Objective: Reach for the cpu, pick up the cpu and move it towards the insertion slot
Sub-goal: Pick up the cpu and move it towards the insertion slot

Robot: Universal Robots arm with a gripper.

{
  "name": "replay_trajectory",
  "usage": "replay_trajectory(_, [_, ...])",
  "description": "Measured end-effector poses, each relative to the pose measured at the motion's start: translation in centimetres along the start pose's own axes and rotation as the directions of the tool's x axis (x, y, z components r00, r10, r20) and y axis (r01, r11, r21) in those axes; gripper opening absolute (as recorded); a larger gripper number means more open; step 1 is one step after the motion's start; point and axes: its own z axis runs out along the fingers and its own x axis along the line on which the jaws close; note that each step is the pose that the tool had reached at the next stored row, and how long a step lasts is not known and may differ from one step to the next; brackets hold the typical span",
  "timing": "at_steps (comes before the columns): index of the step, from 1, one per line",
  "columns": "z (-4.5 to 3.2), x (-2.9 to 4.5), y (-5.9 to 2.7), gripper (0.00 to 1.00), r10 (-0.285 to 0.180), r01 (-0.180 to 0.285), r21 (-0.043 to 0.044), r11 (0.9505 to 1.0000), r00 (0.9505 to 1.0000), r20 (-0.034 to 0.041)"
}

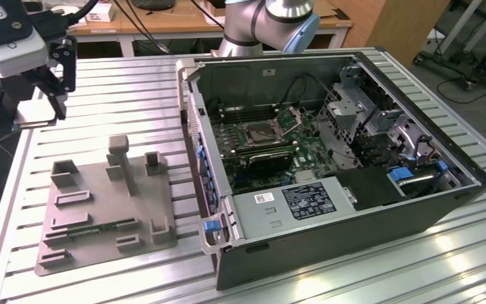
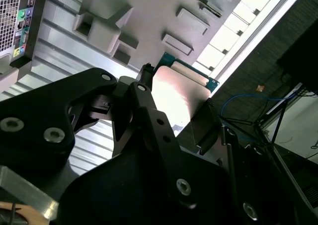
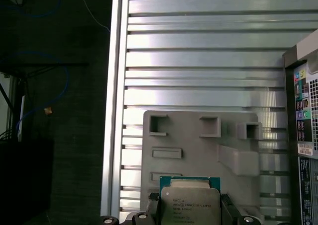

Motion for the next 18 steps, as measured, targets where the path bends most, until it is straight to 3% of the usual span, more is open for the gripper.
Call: replay_trajectory(18, [0.01,-0.37,-0.01,0.55,0.0,0.0,0.0,1.0,1.0,0.0])
